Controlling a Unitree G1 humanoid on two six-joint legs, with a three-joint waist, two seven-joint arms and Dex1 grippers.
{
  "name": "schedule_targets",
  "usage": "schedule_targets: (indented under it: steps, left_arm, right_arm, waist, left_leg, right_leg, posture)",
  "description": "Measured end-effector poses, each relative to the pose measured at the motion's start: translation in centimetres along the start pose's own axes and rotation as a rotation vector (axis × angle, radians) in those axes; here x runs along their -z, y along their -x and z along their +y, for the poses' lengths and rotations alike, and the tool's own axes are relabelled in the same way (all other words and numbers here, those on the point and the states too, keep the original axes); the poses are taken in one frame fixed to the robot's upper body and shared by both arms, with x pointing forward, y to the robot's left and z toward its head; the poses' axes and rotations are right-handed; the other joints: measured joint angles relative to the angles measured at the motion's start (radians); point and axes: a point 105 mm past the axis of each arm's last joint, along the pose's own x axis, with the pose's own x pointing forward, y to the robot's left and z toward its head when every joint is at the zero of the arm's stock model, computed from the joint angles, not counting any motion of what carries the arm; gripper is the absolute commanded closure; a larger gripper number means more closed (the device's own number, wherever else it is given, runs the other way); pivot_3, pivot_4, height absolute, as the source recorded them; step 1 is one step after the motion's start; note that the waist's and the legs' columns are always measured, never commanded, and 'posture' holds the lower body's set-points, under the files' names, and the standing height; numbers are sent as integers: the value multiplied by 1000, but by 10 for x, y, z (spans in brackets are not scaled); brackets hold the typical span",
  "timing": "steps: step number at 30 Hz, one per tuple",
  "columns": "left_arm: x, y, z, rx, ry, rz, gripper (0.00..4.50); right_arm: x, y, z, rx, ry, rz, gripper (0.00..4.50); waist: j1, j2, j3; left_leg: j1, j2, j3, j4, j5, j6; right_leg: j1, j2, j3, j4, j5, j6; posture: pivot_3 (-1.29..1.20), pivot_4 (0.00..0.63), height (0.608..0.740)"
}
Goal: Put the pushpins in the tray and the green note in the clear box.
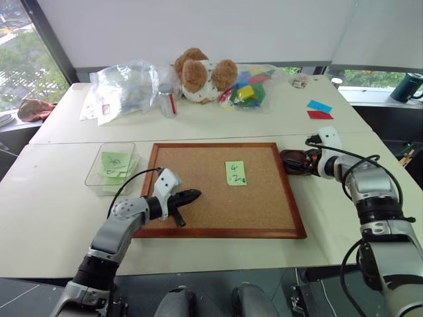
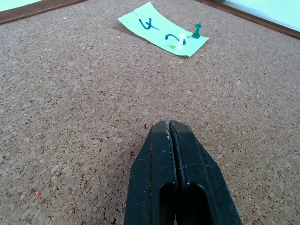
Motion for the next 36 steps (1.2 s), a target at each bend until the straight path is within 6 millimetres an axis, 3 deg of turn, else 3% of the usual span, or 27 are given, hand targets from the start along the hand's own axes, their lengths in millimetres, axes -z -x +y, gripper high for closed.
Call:
schedule_targets:
  steps: [11, 22, 29, 31, 36]
  left_arm:
    - [0, -1, 0, 3, 0, 0, 4500]
    - [0, -1, 0, 5, 0, 0, 4500]
    - [0, -2, 0, 10, -1, 0, 4500]
    - [0, -2, 0, 12, -1, 0, 4500]
    - [0, -1, 1, 9, 0, 2, 4500]
  right_arm:
    - [7, 2, -11, 29, 23, 10, 43]
    - [-2, 8, -17, 20, 11, -18, 43]
    - [-53, 25, 24, -139, 141, -179, 43]
    - [-55, 29, 44, -205, 191, -190, 43]
    - [-35, 26, 108, -397, 282, -162, 43]
  waist:
    - [0, 0, 0]
    - [0, 0, 0]
    - [1, 1, 0]
    - [1, 1, 0]
    - [1, 1, 0]
  left_leg:
    - [0, 0, 0, 0, 0, 0]
    - [0, 0, 0, 0, 0, 0]
    - [0, 0, 0, 0, 0, 0]
    - [0, 0, 0, -1, 0, 0]
    - [0, 0, 0, 0, 0, 0]
  right_leg:
    - [0, 0, 0, 0, 0, 0]
    - [0, 0, 0, 0, 0, 0]
    - [0, 0, 0, 0, 0, 0]
    - [0, 0, 0, 0, 0, 0]
    - [0, 0, 0, 0, 0, 0]
  posture:
    - [0, 150, 740]
    - [0, 150, 740]
    - [0, 150, 740]
    - [0, 150, 740]
    - [0, 150, 740]
